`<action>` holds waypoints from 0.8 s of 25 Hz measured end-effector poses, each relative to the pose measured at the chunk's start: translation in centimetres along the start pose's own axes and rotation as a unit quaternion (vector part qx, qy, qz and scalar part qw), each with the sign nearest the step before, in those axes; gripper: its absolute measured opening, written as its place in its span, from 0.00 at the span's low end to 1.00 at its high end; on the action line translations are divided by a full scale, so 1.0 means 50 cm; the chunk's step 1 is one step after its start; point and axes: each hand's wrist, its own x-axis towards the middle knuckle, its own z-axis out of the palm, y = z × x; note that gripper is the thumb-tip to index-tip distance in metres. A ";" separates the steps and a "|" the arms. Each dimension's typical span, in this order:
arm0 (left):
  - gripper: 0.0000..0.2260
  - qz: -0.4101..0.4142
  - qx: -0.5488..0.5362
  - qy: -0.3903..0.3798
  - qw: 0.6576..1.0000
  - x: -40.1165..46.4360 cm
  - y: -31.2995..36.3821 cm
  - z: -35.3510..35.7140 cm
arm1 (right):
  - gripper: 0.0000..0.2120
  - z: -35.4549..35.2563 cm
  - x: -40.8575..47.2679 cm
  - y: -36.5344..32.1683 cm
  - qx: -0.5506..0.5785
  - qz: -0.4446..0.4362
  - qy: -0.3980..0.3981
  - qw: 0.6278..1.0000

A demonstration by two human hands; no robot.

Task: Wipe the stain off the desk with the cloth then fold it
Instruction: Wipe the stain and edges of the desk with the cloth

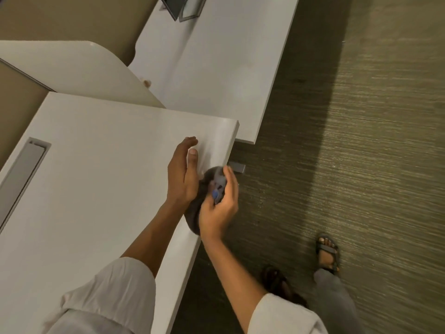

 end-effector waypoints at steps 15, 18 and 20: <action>0.23 -0.045 0.002 0.054 0.998 0.066 0.012 0.016 | 0.25 0.085 0.278 -0.035 -0.032 -0.057 0.021 0.998; 0.24 -0.079 -0.003 0.075 0.994 0.093 0.039 0.019 | 0.21 0.085 0.387 -0.064 0.094 0.053 0.014 0.994; 0.24 -0.098 -0.011 0.101 0.990 0.115 0.055 0.021 | 0.18 0.053 0.479 -0.075 0.228 0.193 0.001 0.954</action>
